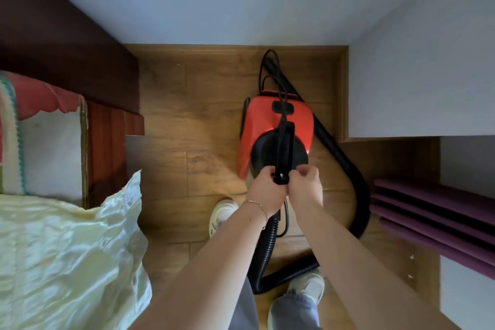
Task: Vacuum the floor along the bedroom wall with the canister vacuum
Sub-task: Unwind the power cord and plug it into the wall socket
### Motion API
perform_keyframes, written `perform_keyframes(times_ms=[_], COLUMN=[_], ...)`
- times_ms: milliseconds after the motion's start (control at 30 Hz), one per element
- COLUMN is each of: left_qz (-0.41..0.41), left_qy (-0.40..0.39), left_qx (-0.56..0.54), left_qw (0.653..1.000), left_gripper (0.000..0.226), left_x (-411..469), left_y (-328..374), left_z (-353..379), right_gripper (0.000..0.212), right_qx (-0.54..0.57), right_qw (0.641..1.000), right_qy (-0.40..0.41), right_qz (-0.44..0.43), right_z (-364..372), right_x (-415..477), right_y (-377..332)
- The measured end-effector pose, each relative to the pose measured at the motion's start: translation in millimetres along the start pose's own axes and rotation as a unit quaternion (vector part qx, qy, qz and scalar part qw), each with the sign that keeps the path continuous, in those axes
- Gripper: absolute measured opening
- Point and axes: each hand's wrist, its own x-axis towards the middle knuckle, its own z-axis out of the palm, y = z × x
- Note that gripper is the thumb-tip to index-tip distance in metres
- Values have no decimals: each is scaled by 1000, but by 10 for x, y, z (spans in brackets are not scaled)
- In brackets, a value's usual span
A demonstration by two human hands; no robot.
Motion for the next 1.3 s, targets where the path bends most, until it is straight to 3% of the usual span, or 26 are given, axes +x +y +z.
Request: perform_keyframes(times_ms=[167, 233, 300, 467, 533, 733, 933, 1133, 1300], left_qz=[-38, -38, -35, -34, -29, -24, -37, -115, -194], left_qy=[16, 44, 64, 81, 92, 158, 198, 242, 271], left_qx=[-72, -58, -83, -106, -93, -75, -34, -97, -159], left_qw=[997, 997, 994, 990, 991, 984, 979, 958, 929], left_gripper=[23, 14, 18, 21, 21, 22, 23, 13, 19], left_x=[75, 70, 47, 21, 11, 31, -1, 126, 268], left_y=[-40, -74, -116, -317, -374, -442, -432, -682, -962], left_z=[-19, -29, -48, -182, -252, -405, -485, -506, -609], right_gripper=[25, 22, 20, 59, 61, 35, 24, 15, 10], right_qx=[18, 14, -9, 32, 0, -33, 57, 126, 147], right_qw=[999, 999, 997, 998, 998, 998, 997, 990, 987], right_qy=[-41, -35, -2, -46, -61, -36, -53, -62, -62], right_qz=[1, -31, -80, -19, -28, -46, -20, -9, -23], right_z=[11, -15, -61, 105, 199, 202, 41, -106, -223], right_x=[-109, -135, -115, 110, 168, 248, 222, 203, 227], right_y=[16, 20, -23, -148, -125, -133, -91, 147, 160])
